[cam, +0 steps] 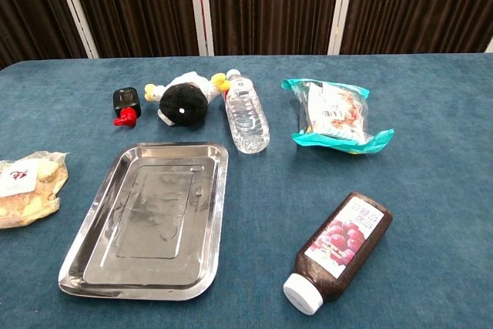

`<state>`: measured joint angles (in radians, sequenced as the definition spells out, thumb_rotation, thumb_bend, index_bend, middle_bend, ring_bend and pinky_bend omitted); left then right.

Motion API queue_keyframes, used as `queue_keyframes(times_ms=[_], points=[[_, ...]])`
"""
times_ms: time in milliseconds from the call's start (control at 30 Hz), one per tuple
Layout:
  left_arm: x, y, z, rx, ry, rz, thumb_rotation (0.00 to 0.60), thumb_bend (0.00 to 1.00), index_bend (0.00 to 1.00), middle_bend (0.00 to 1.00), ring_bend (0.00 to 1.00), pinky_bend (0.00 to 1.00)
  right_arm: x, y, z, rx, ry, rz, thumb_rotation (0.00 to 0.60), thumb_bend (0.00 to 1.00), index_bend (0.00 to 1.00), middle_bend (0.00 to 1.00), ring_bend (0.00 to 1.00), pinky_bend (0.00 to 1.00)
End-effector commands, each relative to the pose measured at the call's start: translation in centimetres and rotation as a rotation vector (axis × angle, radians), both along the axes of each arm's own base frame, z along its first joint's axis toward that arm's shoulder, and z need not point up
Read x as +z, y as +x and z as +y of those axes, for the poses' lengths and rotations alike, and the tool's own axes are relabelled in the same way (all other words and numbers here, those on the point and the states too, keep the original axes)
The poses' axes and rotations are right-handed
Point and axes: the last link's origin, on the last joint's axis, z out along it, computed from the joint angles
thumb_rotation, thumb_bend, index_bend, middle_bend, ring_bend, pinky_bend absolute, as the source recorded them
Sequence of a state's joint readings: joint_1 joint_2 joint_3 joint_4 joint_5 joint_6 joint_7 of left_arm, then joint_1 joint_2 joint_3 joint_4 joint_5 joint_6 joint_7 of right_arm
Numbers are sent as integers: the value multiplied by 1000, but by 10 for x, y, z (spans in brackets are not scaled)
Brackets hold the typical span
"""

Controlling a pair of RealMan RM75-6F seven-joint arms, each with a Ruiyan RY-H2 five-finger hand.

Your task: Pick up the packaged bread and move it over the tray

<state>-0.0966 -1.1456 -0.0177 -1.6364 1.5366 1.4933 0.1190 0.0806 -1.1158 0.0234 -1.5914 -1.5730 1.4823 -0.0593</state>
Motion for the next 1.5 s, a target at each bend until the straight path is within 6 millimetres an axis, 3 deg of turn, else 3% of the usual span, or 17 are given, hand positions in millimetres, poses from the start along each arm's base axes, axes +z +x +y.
queue_keyframes(times_ms=[33,300,433,567,967,1133,1200,1267,1333,1367,1433,1500], points=[[0,0,0,0,0,1,600,10,0,0,0,0,0,0,0,0,0,-1,600,302,0,0,0,137],[-3,-1,1,6,-23,14,600,11,0,0,0,0,0,2,0,2,-1,-7,600,302,0,0,0,137],[-17,-1,20,30,-109,60,600,11,0,0,0,5,-1,2,0,0,-1,-6,600,302,0,0,0,137],[-37,-4,38,67,-195,121,600,12,0,0,0,105,1,2,0,0,-9,-13,600,301,0,0,0,137],[-84,2,73,143,-309,208,600,37,2,0,0,113,4,1,0,-1,-15,-30,600,302,0,0,0,137],[-107,3,82,159,-338,238,600,56,99,25,4,160,5,1,0,-4,-16,-36,600,303,0,0,0,137],[-112,3,84,155,-329,251,600,93,202,83,54,198,5,1,0,-5,-14,-38,600,303,0,0,0,137],[-115,4,86,147,-305,256,600,170,354,256,216,357,5,1,0,-6,-13,-38,600,303,0,0,0,137],[-116,6,86,141,-275,249,600,272,547,530,466,586,5,1,0,-5,-15,-39,600,303,0,0,0,136],[-117,7,85,136,-261,244,600,295,593,595,524,632,6,1,0,-5,-16,-40,600,302,0,0,0,137],[-114,8,83,115,-243,255,600,320,665,682,602,690,6,1,1,-6,-18,-42,600,303,0,0,0,137],[-108,11,81,90,-228,268,600,323,682,701,619,701,7,1,1,-8,-20,-42,600,303,0,0,0,137]])
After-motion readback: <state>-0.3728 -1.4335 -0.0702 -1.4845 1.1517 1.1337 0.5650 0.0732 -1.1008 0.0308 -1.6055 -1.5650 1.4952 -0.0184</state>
